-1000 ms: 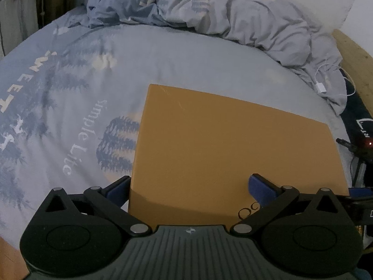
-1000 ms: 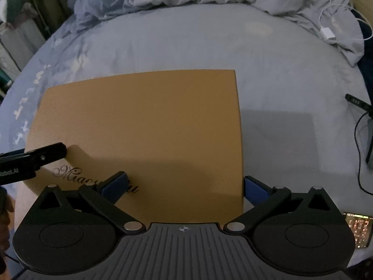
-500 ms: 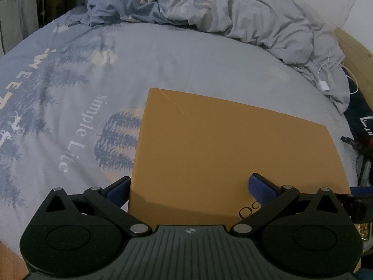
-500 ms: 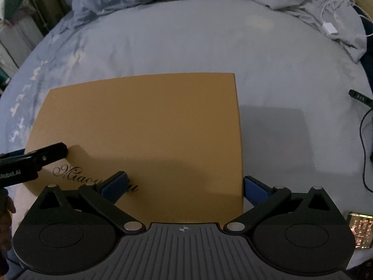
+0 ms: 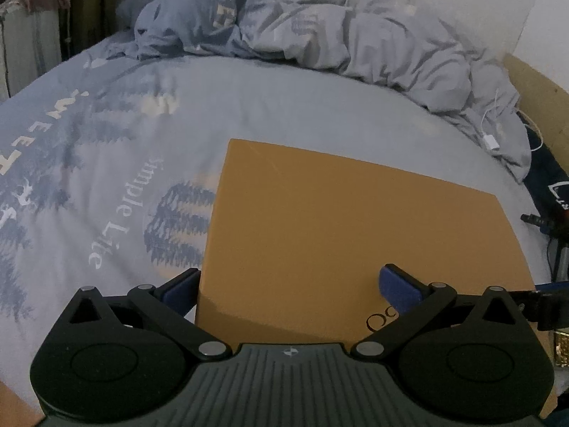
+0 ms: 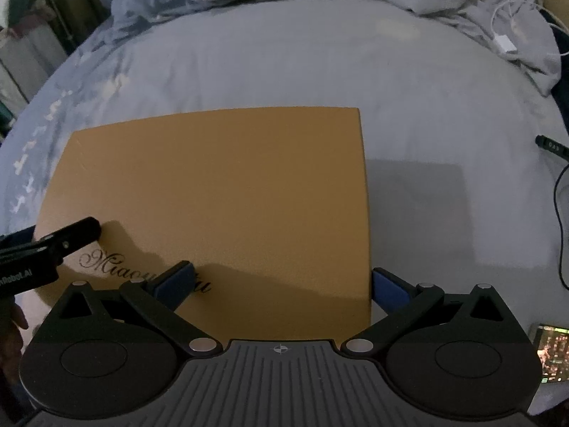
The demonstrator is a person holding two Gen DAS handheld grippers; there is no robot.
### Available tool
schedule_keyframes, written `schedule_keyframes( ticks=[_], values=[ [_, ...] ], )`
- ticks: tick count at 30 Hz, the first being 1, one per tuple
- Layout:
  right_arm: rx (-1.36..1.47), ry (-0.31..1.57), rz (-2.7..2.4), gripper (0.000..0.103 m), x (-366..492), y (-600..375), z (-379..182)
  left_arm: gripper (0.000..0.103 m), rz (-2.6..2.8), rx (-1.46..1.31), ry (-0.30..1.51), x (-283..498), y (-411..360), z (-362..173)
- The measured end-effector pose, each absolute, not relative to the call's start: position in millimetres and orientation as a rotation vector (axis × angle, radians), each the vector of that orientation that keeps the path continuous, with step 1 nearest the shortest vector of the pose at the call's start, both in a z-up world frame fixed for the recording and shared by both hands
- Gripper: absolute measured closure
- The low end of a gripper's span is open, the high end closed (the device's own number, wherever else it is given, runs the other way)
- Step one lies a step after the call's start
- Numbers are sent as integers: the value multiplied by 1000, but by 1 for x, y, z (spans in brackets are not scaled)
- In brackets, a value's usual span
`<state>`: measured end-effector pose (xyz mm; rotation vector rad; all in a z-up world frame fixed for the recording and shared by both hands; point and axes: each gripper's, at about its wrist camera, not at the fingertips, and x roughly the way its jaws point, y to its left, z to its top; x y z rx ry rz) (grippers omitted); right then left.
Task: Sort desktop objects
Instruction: 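Press the orange lid flat onto the box with both grippers, then open both grippers and release the lid edge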
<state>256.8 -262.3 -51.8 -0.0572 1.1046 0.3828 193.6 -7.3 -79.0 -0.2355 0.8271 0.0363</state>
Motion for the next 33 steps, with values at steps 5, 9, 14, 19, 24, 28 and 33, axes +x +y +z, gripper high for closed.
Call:
schedule_keyframes(
  ticks=[5,9,14,19,24,28,33],
  values=[
    [-46,1082,385,0,252,-266,-54,0,31,-235,794,190,-7,-79],
    [-31,1064,388,0,250,-269,-55,0,13,-256,764,187,-3,-82],
    [-15,1068,400,0,250,-275,-54,0,9,-265,760,185,-3,-80],
    [-29,1072,402,0,246,-279,-47,0,10,-284,794,182,-2,-73],
    [-25,1022,399,0,221,-286,-29,0,-6,-288,751,165,-3,-55],
    [-25,968,403,0,196,-295,-15,0,-51,-276,699,148,-8,-40],
    [-3,897,412,0,172,-309,3,0,-86,-245,643,129,-18,-24]
  ],
)
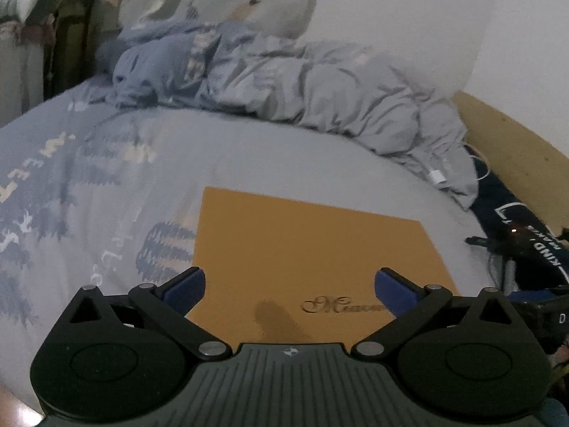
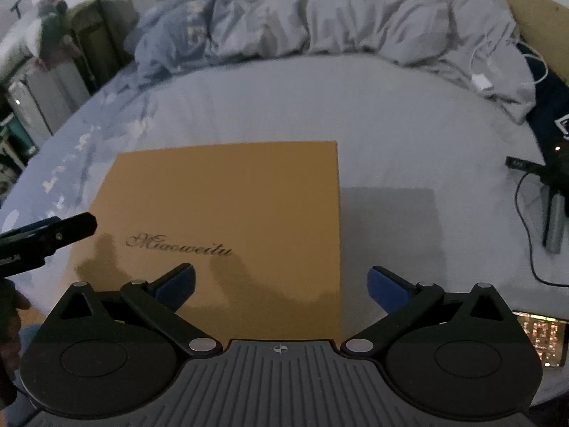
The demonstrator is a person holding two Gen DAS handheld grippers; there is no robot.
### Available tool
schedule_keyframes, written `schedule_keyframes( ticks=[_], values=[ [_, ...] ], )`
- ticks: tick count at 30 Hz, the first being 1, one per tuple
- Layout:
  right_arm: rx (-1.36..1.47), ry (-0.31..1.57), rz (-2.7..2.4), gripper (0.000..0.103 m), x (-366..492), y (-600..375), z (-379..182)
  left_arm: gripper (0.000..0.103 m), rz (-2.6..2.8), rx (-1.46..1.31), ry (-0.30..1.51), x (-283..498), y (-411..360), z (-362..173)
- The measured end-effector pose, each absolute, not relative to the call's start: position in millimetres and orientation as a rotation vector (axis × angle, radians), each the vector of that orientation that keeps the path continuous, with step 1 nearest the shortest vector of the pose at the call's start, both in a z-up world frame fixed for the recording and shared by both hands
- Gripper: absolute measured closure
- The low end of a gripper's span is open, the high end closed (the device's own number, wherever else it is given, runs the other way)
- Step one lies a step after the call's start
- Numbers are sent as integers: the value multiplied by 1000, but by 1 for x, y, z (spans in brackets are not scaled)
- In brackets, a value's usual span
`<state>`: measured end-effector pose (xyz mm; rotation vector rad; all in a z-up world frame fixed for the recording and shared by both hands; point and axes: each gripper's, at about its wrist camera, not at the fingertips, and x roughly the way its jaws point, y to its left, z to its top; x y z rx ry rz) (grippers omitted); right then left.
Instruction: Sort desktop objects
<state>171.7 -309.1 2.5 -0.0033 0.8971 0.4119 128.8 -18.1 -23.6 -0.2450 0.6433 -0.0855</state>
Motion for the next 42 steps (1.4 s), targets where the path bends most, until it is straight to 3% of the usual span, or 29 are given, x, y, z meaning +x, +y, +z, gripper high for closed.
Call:
schedule_keyframes(
  ticks=[15,42],
  values=[
    [75,708,474,0,108,-348,33,0,-162,-217,521,79,-34,-5],
    [24,528,509,0,48,-351,16,0,-172,-14,457,39,-77,-13]
  ],
)
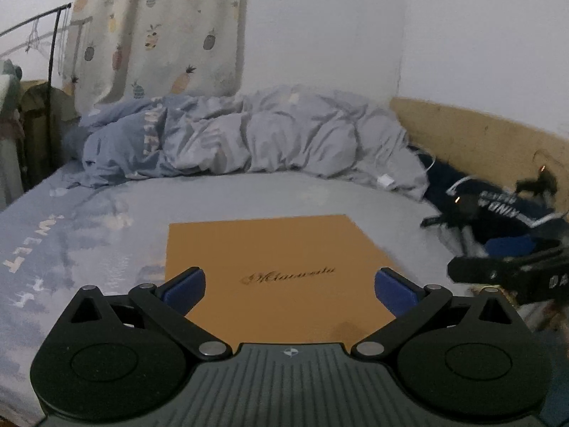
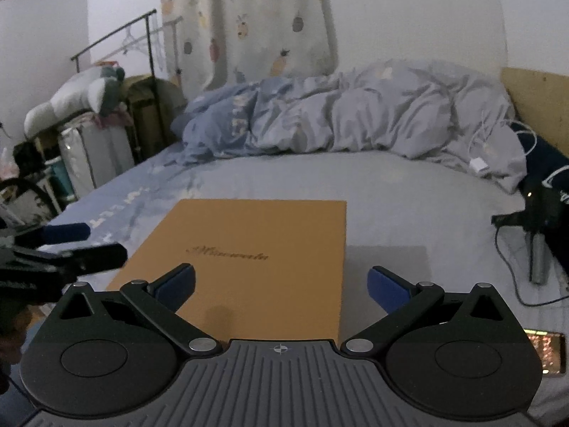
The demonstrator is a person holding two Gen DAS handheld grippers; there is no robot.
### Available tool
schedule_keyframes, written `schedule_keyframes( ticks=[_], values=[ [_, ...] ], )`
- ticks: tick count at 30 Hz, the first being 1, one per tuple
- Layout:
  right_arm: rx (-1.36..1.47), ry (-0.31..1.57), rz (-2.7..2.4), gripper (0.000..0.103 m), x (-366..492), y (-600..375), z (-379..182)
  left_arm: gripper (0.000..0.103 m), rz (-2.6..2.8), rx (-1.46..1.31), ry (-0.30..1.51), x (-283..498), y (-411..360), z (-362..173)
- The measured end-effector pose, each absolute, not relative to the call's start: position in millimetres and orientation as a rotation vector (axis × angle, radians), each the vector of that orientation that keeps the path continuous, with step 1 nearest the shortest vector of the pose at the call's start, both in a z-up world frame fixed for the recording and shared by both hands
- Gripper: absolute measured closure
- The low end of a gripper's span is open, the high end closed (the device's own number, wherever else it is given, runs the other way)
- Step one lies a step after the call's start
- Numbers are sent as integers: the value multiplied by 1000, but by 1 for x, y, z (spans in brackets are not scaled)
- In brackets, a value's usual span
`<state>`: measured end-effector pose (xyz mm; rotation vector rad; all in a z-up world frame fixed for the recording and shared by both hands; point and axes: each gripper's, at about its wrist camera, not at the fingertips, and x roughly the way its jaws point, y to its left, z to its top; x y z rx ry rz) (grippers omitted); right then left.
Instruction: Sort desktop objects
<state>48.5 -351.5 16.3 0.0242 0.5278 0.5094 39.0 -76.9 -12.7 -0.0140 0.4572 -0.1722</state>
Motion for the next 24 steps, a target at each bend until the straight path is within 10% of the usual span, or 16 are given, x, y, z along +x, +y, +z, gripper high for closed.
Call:
schedule_keyframes(
  ticks=[24],
  values=[
    [53,591,537,0,46,-337,10,0,-163,25,438,33,-76,-18]
  ],
)
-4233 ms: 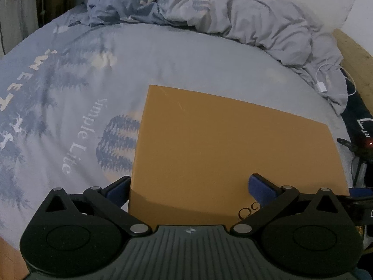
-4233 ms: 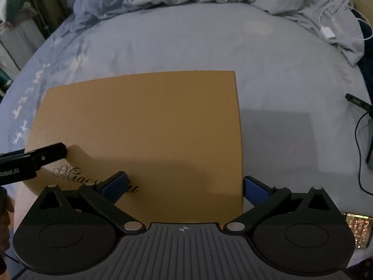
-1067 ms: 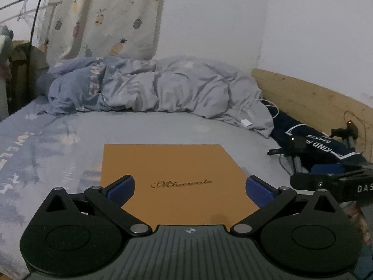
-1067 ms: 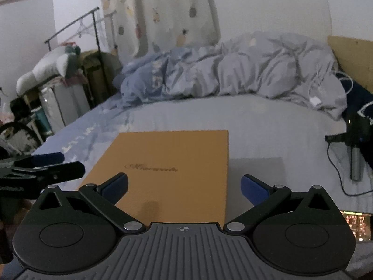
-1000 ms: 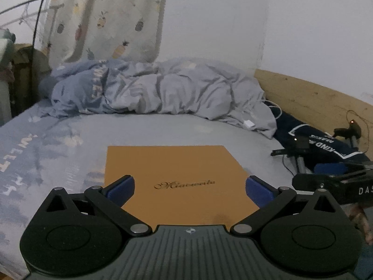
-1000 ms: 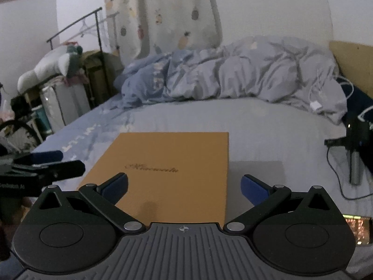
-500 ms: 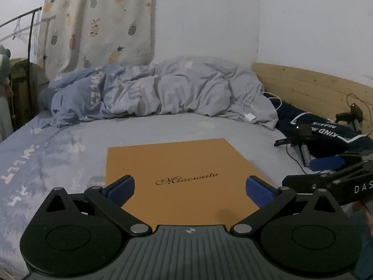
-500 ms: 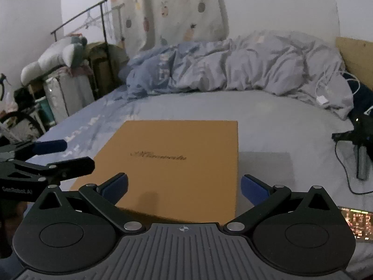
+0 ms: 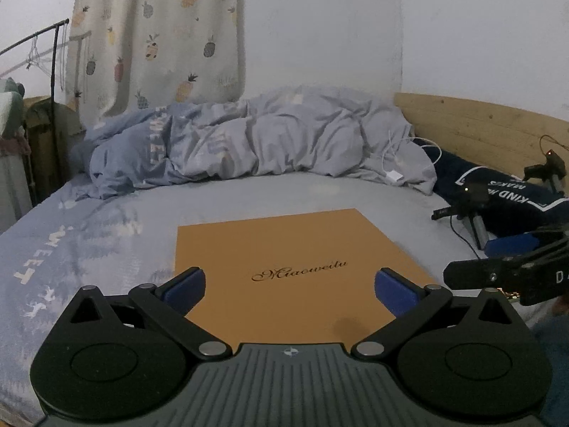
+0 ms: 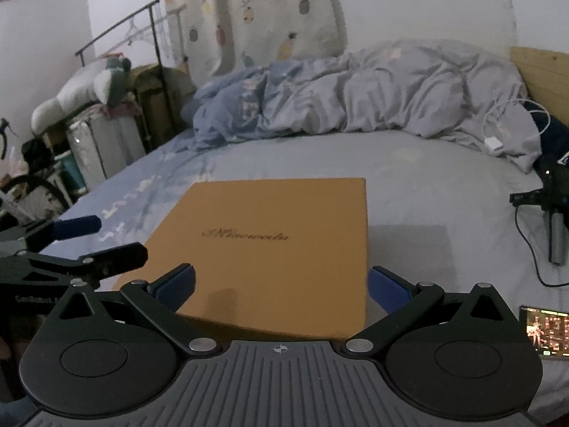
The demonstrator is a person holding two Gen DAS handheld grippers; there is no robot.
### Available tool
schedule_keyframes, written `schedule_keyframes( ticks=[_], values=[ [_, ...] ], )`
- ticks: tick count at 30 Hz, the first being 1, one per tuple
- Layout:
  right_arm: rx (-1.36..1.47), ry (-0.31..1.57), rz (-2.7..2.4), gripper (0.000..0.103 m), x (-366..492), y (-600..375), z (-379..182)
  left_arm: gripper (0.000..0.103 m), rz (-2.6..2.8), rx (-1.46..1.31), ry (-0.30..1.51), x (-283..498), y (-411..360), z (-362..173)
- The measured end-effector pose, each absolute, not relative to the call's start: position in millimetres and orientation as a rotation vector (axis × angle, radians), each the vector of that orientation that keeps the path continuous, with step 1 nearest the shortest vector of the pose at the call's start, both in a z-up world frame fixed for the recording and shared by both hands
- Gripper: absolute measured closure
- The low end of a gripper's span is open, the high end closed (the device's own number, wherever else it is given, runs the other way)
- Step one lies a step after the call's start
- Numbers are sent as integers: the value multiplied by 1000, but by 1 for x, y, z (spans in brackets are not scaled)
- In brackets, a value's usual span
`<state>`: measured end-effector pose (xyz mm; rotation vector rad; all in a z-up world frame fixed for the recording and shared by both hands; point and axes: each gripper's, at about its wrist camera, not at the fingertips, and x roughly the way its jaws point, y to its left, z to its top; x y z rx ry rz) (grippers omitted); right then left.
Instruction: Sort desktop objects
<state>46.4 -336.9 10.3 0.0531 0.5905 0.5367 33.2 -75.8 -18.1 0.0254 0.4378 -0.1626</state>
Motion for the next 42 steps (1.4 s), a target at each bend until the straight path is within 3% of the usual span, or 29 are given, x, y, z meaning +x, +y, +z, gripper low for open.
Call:
schedule_keyframes(
  ticks=[42],
  values=[
    [70,615,524,0,50,-344,3,0,-134,63,473,37,-74,-25]
  ],
)
